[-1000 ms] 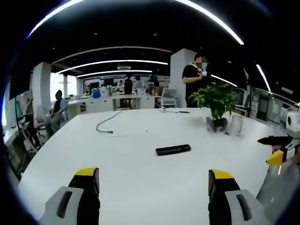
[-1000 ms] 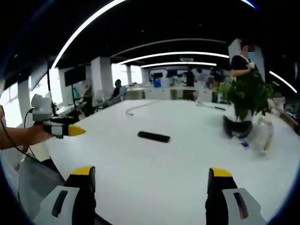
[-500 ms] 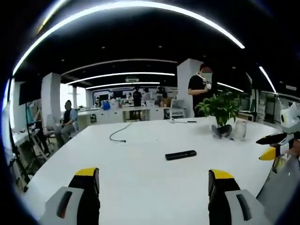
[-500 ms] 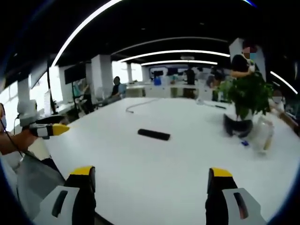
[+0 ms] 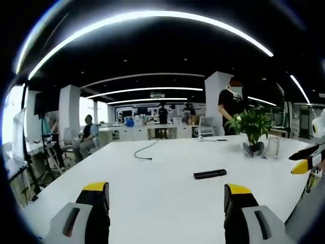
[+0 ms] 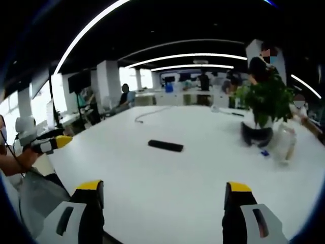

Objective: Press the specified remote control buttons in sequence, fully releasing each button before pressing the next.

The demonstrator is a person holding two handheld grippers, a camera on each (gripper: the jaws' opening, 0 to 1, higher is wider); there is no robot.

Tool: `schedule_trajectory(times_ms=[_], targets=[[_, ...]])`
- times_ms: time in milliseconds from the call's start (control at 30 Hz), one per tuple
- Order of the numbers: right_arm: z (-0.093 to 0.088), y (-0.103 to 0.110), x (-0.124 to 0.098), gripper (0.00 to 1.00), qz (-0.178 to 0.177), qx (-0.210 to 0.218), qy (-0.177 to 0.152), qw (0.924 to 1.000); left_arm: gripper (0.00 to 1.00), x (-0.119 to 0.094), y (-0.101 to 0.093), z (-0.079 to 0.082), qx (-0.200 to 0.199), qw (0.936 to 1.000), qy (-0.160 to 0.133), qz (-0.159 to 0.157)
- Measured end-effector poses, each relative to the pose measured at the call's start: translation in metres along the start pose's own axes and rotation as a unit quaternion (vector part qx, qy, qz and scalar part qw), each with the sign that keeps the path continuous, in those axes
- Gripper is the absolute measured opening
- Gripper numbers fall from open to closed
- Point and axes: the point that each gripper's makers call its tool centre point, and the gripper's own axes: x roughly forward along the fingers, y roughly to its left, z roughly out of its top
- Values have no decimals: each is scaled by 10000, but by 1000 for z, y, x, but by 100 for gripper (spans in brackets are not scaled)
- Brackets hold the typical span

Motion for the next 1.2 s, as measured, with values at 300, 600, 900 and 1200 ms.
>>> schedule_trajectory(times_ms=[300, 600, 900, 1200], targets=[[0, -2, 1, 99, 5, 145, 22, 9999, 100, 1, 3, 1, 185, 9998, -18, 44], [2, 2, 1, 99, 70, 116, 26, 9999, 98, 2, 3, -3, 192, 9997, 137, -19], [-1, 3, 2, 99, 147, 143, 107, 9997, 99, 1, 9, -3, 179, 9997, 133, 106], [-1, 3, 0, 97, 180, 197, 87, 9996, 100, 2, 1, -3, 124, 9998, 122, -25]])
